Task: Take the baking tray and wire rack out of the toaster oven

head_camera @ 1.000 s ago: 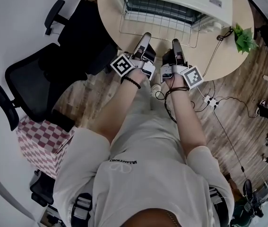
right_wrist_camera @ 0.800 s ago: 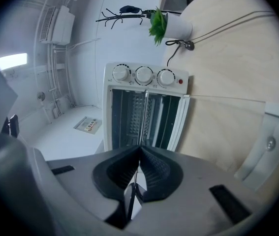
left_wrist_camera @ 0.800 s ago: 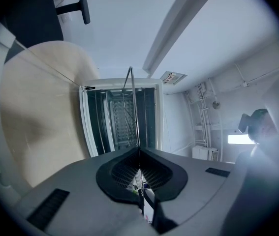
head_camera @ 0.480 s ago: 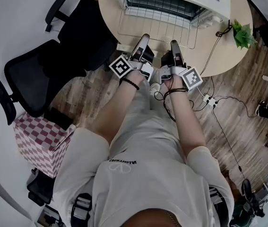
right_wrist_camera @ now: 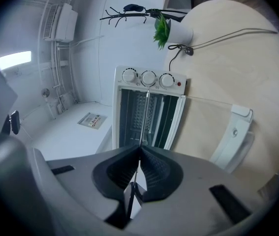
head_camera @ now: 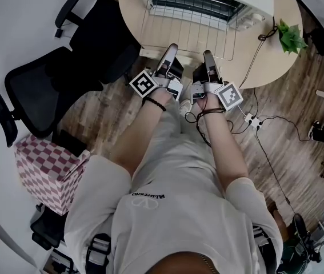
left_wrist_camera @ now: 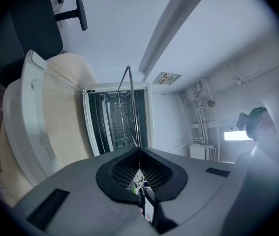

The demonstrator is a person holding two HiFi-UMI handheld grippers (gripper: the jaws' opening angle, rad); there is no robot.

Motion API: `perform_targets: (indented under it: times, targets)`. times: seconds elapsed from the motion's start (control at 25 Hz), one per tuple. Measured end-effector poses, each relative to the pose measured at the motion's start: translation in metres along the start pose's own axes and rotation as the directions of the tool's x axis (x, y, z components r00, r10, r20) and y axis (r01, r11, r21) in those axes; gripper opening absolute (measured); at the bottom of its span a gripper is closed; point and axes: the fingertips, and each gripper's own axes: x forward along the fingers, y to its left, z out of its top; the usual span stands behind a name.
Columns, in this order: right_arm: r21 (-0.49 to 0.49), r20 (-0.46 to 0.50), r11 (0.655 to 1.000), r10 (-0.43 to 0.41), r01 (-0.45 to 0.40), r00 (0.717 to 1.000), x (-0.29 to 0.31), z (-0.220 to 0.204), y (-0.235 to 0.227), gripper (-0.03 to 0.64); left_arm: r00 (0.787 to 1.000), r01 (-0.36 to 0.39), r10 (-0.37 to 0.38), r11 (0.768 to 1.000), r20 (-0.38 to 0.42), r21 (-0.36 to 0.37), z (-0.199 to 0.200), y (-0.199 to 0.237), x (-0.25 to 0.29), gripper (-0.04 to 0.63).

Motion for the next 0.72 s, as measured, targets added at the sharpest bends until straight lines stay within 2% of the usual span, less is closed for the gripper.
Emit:
perform_targets:
  times: [0.48, 0.72]
  targets:
    - [0.004, -0.062, 0.999, 0.049, -0.049, 0.997, -0.028, -0.017, 0.025, 0.012, 1.000, 0.027, -0.027, 0.998, -0.003, 0.054, -0.007, -0.031, -0.028, 0.003]
    - [-0.017, -0.084, 0.996, 0.084, -0.086, 0.993, -0.042, -0.024, 0.054, 0.014, 0.998, 0.063, -0.061, 0.995, -0.024, 0.072, -0.006, -0.064, -0.037, 0.004]
